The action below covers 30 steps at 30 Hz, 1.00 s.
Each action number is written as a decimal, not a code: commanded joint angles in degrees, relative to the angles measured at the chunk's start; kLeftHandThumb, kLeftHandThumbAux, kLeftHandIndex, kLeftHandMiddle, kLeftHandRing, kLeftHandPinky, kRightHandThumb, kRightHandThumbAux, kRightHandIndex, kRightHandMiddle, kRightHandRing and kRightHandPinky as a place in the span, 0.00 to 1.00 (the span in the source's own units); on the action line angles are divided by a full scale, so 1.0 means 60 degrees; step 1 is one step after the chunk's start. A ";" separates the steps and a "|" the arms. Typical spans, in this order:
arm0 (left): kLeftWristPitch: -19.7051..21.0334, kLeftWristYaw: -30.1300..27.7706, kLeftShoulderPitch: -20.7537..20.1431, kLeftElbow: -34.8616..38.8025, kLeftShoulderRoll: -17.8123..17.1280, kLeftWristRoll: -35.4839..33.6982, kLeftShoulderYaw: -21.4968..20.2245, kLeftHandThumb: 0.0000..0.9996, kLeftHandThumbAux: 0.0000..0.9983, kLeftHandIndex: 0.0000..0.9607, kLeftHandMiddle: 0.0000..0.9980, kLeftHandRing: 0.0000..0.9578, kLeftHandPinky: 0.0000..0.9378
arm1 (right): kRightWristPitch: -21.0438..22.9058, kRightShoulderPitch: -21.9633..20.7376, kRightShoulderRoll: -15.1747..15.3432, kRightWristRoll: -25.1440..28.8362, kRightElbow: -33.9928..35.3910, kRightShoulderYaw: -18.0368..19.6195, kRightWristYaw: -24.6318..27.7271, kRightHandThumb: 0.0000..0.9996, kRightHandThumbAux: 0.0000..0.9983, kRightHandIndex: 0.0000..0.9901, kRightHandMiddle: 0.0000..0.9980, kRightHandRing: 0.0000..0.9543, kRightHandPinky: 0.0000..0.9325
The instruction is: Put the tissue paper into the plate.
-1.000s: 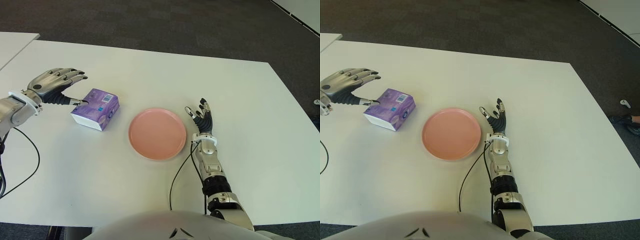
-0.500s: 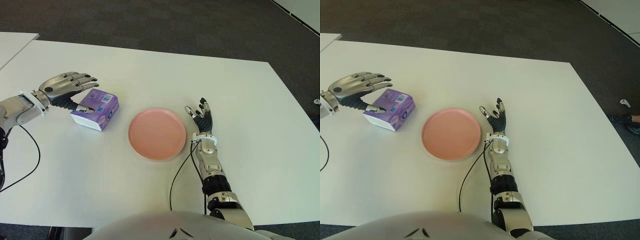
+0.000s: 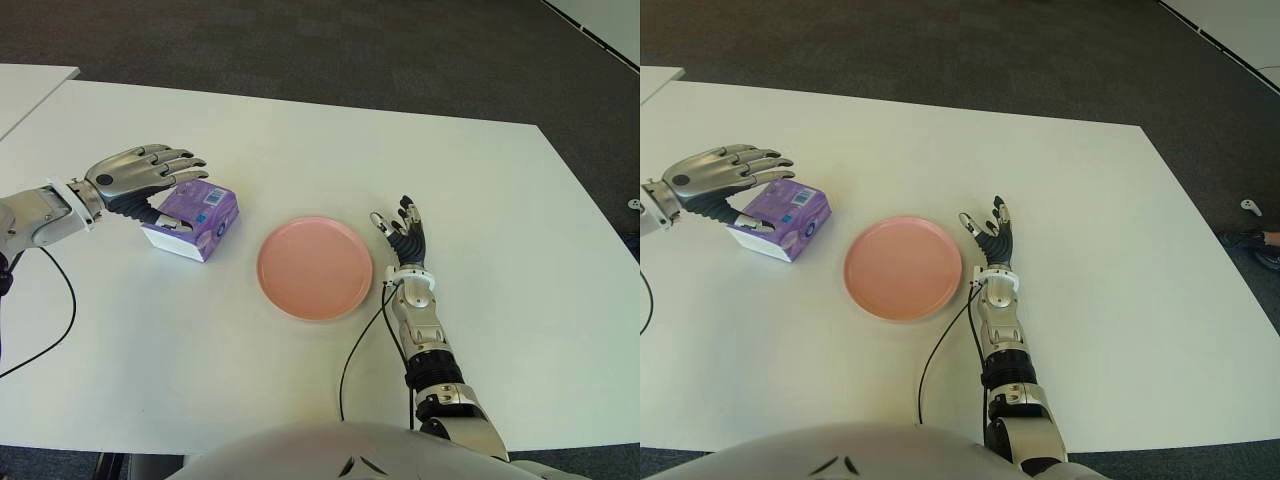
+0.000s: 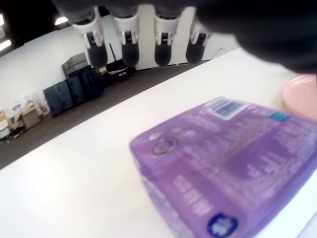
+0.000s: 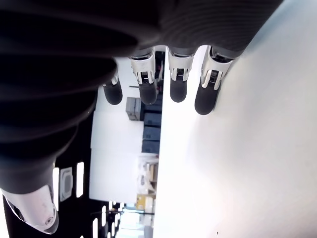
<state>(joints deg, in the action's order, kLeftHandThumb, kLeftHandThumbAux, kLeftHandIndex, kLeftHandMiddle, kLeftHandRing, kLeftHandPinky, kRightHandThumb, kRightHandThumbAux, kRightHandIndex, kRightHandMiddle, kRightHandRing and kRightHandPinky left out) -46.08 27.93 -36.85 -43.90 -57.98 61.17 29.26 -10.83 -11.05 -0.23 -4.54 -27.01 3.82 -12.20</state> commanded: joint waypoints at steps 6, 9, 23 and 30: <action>-0.0226 -0.0452 0.0442 0.0717 -0.0205 -0.0363 -0.0167 0.30 0.11 0.00 0.00 0.00 0.00 | 0.0807 0.0623 -0.0097 0.0109 -0.0415 0.0022 0.0110 0.15 0.67 0.05 0.04 0.04 0.08; -0.0295 -0.0760 0.0567 0.0959 -0.0264 -0.0612 -0.0323 0.31 0.11 0.00 0.00 0.00 0.00 | 0.0852 0.0652 -0.0091 0.0102 -0.0370 0.0023 0.0107 0.16 0.67 0.05 0.04 0.04 0.09; -0.0600 -0.2228 0.1031 0.1846 -0.0676 -0.1662 -0.1140 0.34 0.12 0.00 0.00 0.00 0.00 | 0.0910 0.0760 -0.0033 0.0141 -0.0173 -0.0002 0.0287 0.15 0.66 0.05 0.04 0.04 0.08; -0.0729 -0.2447 0.1259 0.1971 -0.0795 -0.1767 -0.1367 0.35 0.12 0.00 0.00 0.00 0.00 | 0.0944 0.0752 -0.0029 0.0106 -0.0154 -0.0001 0.0260 0.17 0.66 0.05 0.04 0.04 0.09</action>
<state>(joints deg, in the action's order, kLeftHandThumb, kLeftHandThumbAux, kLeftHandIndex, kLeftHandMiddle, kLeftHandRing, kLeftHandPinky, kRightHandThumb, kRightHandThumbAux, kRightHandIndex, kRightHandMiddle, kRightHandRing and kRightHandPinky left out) -49.84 14.63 -30.72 -32.44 -62.08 50.80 21.37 -9.94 -9.90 0.06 -4.50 -25.17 3.74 -11.24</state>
